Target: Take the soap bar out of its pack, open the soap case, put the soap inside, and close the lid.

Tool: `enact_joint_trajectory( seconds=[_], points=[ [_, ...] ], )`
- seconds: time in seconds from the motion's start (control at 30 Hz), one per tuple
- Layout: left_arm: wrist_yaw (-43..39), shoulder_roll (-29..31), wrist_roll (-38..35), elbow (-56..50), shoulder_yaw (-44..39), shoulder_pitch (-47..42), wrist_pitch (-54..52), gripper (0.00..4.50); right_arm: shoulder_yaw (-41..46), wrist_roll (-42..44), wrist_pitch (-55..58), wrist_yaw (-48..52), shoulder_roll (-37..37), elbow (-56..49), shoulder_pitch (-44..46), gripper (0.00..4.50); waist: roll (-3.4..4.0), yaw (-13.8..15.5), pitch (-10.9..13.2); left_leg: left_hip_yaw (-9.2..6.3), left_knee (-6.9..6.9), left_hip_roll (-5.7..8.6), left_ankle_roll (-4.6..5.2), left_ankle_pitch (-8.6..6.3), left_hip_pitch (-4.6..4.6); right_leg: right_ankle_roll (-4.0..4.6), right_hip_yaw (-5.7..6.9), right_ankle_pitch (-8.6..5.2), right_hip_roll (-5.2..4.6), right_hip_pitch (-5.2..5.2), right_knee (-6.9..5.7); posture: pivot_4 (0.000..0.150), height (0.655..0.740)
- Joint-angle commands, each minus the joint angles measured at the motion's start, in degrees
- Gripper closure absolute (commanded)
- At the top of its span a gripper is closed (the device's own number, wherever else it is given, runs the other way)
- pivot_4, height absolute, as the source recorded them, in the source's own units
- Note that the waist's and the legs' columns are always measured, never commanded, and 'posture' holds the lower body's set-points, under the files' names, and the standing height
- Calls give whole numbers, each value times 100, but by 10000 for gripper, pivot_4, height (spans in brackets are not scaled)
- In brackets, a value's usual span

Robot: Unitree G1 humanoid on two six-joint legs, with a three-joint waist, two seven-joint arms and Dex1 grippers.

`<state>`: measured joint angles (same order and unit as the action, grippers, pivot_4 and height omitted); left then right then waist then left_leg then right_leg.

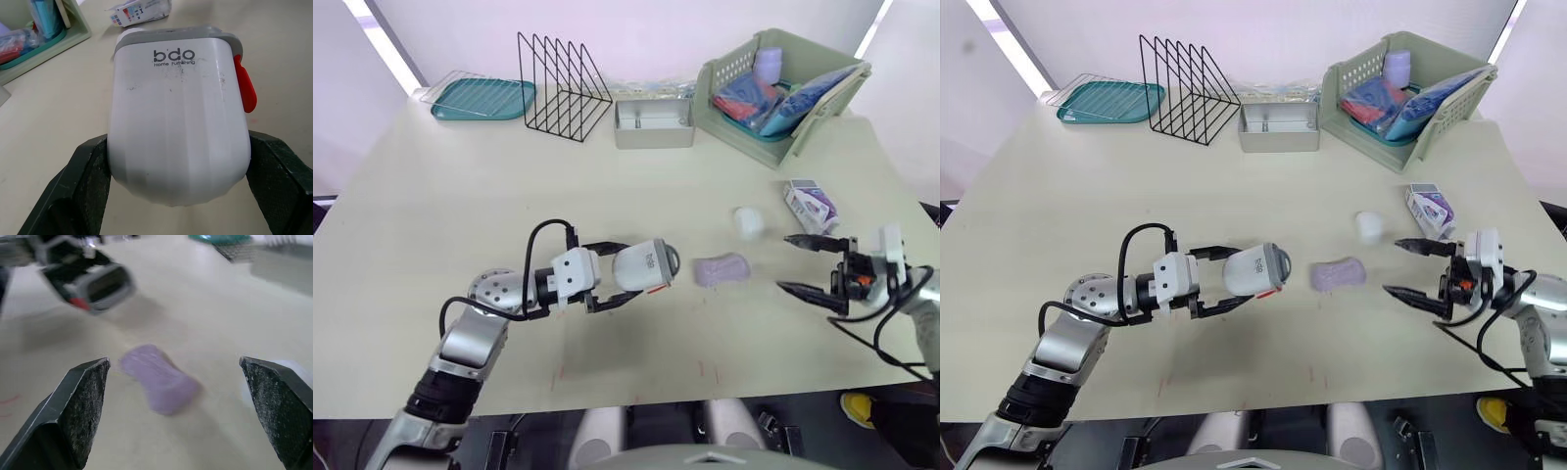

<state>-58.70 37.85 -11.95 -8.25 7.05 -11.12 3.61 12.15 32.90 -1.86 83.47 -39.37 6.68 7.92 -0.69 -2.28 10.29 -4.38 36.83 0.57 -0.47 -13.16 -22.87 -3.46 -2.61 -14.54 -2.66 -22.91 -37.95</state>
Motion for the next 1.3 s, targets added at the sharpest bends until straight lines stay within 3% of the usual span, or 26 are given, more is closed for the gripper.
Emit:
enact_joint_trajectory(
  seconds=[0.03, 0.57, 0.83, 1.07, 1.3],
  points=[
    [-224, 173, -161, -4, -99, -240, -222, 10749, -15, 97, -879, 753, 233, 131, -200, 561, -1, 7, 0, -2, 0, 0, 0, 0, 2, 0, 1, 0, 0, 4, 0, 1500, 7400],
    [-494, 840, 643, -620, 608, -975, -1787, 10749, -318, 7, -1461, 899, 483, 269, -474, 561, 0, 22, 0, -10, 1, 6, 0, 0, 8, 2, 1, -1, -1, 14, 0, 1500, 7400],
    [-533, 749, 776, -947, 1079, -1486, -2806, 10749, -398, -151, -1556, 767, 547, 396, -414, 561, 0, 24, 0, -11, 1, 9, 0, 0, 9, 2, 1, -1, -1, 15, -1, 1500, 7400],
    [-591, 449, 1173, -738, 1786, -2440, -3668, 10749, -448, -298, -1635, 609, 588, 510, -319, 561, -1, 38, 1, -17, 11, 16, 0, 0, 6, 2, 5, -1, -1, 20, -2, 1500, 7400],
    [-884, 438, 1403, -666, 2204, -2898, -3811, 10749, -470, -328, -1667, 500, 607, 508, -315, 561, -1, 7, 1, -19, 13, 17, 0, 0, 6, 2, 4, -1, -1, 21, -5, 1500, 7400]
  ],
)
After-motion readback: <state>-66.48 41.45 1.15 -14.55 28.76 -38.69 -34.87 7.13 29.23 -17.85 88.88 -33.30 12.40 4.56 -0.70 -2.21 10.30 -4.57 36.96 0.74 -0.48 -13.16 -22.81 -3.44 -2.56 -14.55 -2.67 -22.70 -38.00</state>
